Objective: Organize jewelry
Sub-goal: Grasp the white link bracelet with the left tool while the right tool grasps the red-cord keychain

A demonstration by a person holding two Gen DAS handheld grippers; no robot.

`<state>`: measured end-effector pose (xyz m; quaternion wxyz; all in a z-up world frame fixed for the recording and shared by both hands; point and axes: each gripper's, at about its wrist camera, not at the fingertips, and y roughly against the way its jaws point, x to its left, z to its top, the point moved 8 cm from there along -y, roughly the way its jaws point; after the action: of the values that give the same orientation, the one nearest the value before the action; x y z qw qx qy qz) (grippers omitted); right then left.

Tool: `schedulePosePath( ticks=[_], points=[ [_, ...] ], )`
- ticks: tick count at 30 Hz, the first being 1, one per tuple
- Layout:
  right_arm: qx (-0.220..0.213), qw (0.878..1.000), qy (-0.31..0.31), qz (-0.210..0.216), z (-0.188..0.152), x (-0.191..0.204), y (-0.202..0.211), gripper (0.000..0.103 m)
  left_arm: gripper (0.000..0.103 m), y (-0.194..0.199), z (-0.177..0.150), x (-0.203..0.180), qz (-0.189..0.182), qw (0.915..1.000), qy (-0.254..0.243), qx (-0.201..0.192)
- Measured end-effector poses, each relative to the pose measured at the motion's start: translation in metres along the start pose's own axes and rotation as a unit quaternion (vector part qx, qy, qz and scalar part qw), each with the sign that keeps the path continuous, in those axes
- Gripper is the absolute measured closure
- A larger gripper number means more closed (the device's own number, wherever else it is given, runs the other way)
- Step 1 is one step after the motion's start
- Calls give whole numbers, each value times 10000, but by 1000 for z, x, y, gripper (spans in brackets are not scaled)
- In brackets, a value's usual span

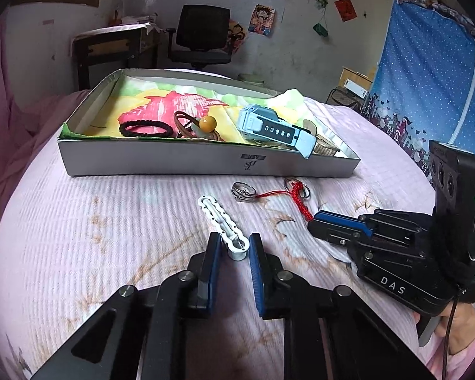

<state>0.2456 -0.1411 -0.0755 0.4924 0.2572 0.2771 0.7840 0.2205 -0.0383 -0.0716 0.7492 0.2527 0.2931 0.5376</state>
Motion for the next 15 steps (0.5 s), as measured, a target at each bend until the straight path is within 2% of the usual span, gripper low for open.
schedulePosePath(
  ticks=[8,15],
  points=[
    [-164,9998,79,69,-5,9,14,97,86,16,-5,-3,-67,9995,-24,-310],
    [-455,9987,199,-108,-5,10,45,97,86,27,-2,-6,-95,9982,-16,-598]
  ],
)
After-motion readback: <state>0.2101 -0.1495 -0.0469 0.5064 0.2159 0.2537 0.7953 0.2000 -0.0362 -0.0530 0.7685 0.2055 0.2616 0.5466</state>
